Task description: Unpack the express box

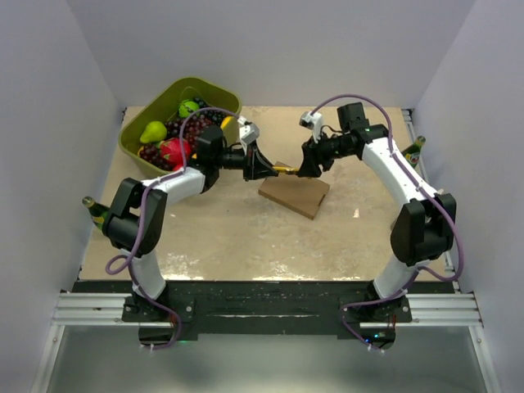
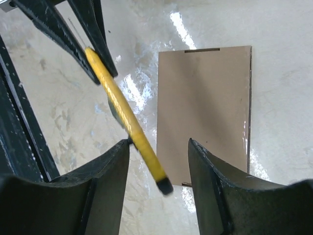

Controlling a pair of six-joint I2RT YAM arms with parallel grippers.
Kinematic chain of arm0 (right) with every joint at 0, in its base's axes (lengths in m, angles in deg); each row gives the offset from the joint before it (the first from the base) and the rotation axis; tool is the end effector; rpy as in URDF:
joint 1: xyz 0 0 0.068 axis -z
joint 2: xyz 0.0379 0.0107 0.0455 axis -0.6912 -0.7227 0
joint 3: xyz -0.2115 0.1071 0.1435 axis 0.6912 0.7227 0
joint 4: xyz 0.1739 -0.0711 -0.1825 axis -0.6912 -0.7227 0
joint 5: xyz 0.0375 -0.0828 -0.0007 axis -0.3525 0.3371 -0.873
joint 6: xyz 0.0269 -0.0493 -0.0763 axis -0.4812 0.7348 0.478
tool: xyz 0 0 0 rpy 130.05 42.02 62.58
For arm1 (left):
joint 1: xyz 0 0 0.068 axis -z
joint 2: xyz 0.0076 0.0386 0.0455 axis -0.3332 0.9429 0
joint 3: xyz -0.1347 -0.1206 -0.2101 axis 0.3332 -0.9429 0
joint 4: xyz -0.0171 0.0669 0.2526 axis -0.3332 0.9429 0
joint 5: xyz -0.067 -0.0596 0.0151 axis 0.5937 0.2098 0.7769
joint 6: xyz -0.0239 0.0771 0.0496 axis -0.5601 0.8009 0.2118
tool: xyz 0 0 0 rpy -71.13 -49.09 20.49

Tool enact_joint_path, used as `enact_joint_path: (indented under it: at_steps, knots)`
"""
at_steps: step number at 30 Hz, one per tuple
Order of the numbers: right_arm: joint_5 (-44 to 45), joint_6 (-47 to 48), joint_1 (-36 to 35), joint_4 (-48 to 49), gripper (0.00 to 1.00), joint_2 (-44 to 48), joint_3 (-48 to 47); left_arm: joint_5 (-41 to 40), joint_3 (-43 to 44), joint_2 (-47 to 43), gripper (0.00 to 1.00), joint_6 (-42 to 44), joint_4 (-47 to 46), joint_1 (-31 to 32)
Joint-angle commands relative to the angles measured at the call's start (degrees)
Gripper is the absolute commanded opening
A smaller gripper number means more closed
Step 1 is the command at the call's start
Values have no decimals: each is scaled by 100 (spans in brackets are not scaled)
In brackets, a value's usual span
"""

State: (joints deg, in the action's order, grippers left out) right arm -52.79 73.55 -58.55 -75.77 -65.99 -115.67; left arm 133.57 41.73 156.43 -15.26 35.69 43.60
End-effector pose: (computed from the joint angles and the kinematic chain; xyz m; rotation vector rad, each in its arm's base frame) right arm 0.3623 0.1544 0.2807 -1.0978 2.1022 0.8065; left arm 0.3586 -0.2445 0.2434 1.0125 1.5593 -1.4090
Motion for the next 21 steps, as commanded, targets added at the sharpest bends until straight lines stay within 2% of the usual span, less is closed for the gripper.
enact_joint_path:
  at_steps: [1, 11, 21]
  knots:
    - [-682, -401, 24, 561, 54, 233, 73, 340, -243, -393, 0, -362, -342, -164]
    - [-621, -569, 24, 755, 53, 118, 126, 375, -384, -552, 0, -265, -263, -199]
    - [-779, -640, 24, 825, 53, 109, 91, 832, -296, -605, 0, -160, -1, -419]
